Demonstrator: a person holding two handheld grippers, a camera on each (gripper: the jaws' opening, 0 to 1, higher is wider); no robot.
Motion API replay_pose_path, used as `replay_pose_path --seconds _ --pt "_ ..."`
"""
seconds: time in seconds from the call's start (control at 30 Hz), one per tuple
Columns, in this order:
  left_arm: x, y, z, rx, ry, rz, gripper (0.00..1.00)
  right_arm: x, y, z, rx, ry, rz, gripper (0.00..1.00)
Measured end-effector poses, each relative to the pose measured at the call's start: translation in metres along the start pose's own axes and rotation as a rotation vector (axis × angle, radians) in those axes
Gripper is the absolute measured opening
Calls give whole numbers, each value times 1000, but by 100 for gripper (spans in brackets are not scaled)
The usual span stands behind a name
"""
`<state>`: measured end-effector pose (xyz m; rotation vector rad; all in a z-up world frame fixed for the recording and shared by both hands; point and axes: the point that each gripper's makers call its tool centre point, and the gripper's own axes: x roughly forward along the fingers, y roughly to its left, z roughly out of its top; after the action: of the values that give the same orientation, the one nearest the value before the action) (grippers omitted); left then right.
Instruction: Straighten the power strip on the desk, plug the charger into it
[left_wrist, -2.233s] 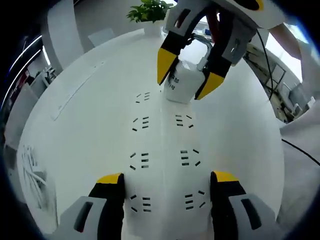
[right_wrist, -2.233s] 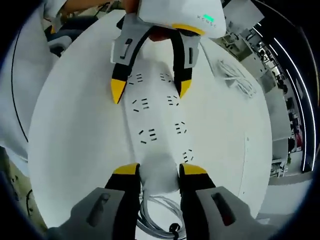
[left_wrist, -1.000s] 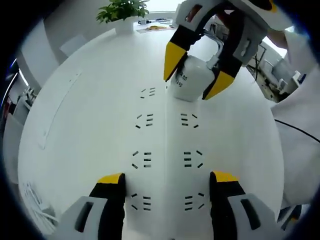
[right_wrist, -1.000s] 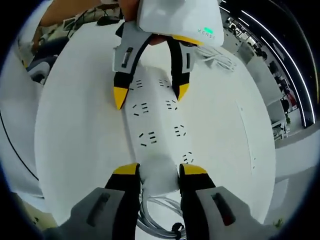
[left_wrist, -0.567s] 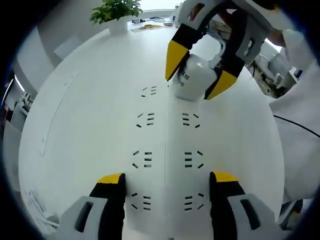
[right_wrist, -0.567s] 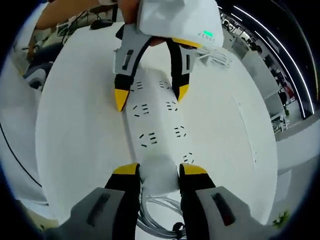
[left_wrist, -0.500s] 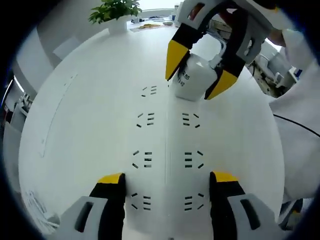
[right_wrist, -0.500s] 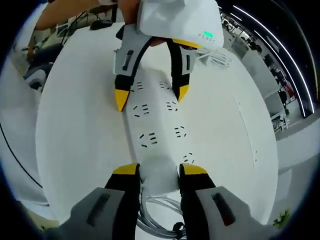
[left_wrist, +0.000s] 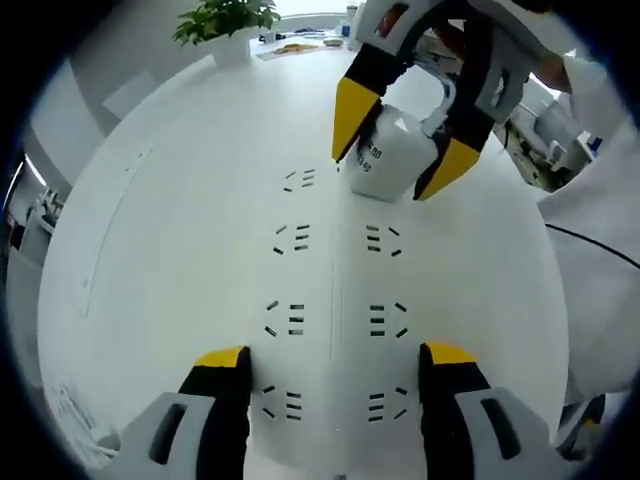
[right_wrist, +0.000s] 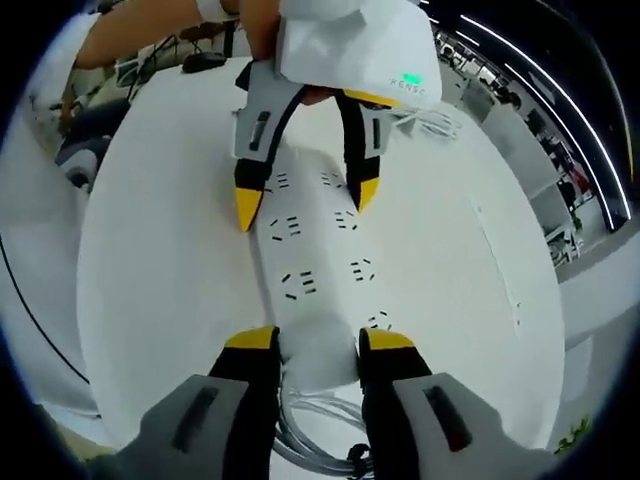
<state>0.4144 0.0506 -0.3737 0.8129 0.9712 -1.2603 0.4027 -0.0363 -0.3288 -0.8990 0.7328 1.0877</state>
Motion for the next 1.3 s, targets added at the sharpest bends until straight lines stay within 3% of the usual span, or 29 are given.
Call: replay_pose_path --seconds 0.23,0.4,0.43,0.57,0.7,0.77,0.83,0.9,1.03,1.17,1.23,1.3 --pt "-1 -6 -1 -36 -81 -9 77 -8 2 0 125 -88 15 39" --pt "-8 -16 5 -100 -190 -48 85 -14 -1 2 183 -143 -2 46" --pt "-10 -16 3 -105 -193 -47 86 -16 8 5 196 -146 -6 48" --pt "-20 -15 -5 -110 -211 25 96 -17 18 8 216 -173 -13 64" --pt "-33 -29 -13 -163 -241 65 96 -17 17 -3 260 -167 -36 77" --pt "-40 -27 -19 -183 -269 81 96 -21 18 -6 331 -196 -47 81" --pt "-48 -16 -26 -226 -288 139 96 -27 14 -10 386 -228 -57 86" --pt "-58 -20 -29 -241 -305 204 96 -35 10 -8 419 -278 -75 90" --pt "-74 -45 -26 -300 -368 217 96 -49 8 -5 447 -340 -103 97" --pt "-88 -52 -21 -397 -466 226 96 -59 11 -9 448 -357 -127 96" --pt "-90 -57 -24 -408 -466 233 96 -63 20 -14 447 -342 -148 97" --pt "-90 -60 -36 -450 -409 261 96 -66 19 -19 464 -339 -159 97"
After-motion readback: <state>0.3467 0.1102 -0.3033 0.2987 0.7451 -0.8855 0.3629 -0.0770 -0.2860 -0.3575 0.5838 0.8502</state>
